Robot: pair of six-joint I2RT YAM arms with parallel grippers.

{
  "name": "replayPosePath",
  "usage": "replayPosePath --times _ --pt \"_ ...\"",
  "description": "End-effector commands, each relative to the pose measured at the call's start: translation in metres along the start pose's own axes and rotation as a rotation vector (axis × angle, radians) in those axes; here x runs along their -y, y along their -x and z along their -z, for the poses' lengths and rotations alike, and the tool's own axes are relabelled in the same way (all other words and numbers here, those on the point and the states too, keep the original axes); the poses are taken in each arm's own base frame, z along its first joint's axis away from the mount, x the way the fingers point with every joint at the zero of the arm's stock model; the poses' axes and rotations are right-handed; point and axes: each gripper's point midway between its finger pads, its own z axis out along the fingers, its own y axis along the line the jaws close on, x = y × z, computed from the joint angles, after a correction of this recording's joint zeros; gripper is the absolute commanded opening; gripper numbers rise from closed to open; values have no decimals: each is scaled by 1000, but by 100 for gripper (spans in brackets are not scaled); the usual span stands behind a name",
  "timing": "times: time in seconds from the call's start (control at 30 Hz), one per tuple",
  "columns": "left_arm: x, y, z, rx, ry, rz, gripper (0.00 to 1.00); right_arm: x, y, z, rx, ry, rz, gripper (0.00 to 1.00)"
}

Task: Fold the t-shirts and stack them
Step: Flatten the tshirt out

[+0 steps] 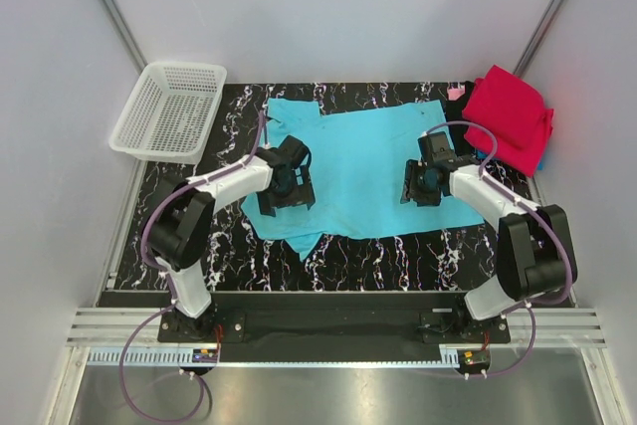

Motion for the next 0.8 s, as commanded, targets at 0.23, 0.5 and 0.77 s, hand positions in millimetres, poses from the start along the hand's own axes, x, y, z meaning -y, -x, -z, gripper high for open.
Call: replayPosePath --times 0.23,0.5,0.77 --pt "-8 11 1 100 54 9 99 -16 6 -12 3 43 -37 52" --pt "-21 6 -14 77 118 -19 99 -12 3 -51 -75 -6 -16 53" --pt "-24 12 -34 0 114 6 99 -12 -1 -58 -108 -28 -16 54"
